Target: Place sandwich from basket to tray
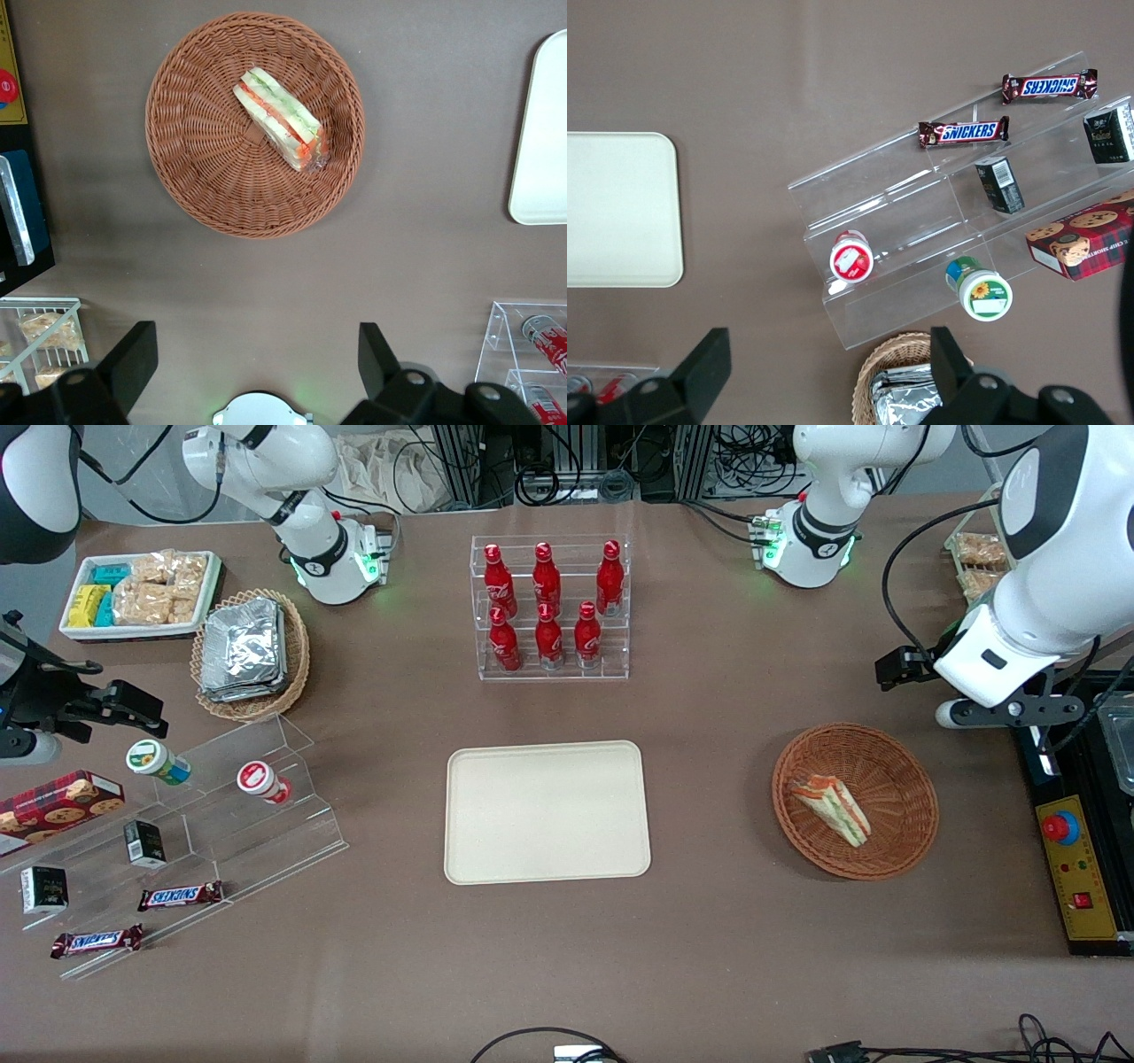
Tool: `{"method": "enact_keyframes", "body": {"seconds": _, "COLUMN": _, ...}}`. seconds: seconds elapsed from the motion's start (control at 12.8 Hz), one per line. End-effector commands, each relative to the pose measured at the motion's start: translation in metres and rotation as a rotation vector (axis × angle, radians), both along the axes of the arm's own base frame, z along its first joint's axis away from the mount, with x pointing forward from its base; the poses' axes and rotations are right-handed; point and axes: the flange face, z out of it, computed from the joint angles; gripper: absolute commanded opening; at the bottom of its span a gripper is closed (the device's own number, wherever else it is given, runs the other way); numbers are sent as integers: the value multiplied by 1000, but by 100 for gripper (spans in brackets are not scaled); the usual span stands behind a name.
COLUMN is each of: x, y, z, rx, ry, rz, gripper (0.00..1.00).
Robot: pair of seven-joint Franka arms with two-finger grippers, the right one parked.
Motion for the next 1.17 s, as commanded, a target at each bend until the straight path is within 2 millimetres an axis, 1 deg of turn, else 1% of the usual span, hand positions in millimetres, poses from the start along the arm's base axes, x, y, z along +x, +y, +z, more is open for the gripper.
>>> {"method": "enact_keyframes", "body": {"seconds": 0.0, "x": -4, "y": -1, "z": 1, "rx": -13, "ry": -9, "rz": -10, "gripper": 100}}
{"method": "enact_keyframes", "body": {"seconds": 0.47, "x": -2, "y": -1, "z": 1, "rx": -14, "ry": -17, "rz": -9, "gripper": 100}}
{"method": "enact_keyframes", "body": {"seconds": 0.78, "x": 1, "y": 2, "z": -2, "rx": -13, "ry": -11, "rz": 5, "gripper": 100}}
{"method": "enact_keyframes", "body": {"seconds": 0.94, "x": 7, "y": 14, "z": -9, "rx": -11, "ry": -6, "rz": 32, "gripper": 100}}
{"method": "enact_keyframes", "body": {"seconds": 1.01, "x": 12, "y": 26, "z": -13, "rx": -15, "ry": -7, "rz": 64, "gripper": 100}}
{"method": "enact_keyframes", "body": {"seconds": 1.09, "x": 16, "y": 35, "z": -21, "rx": -42, "ry": 11, "rz": 114, "gripper": 100}}
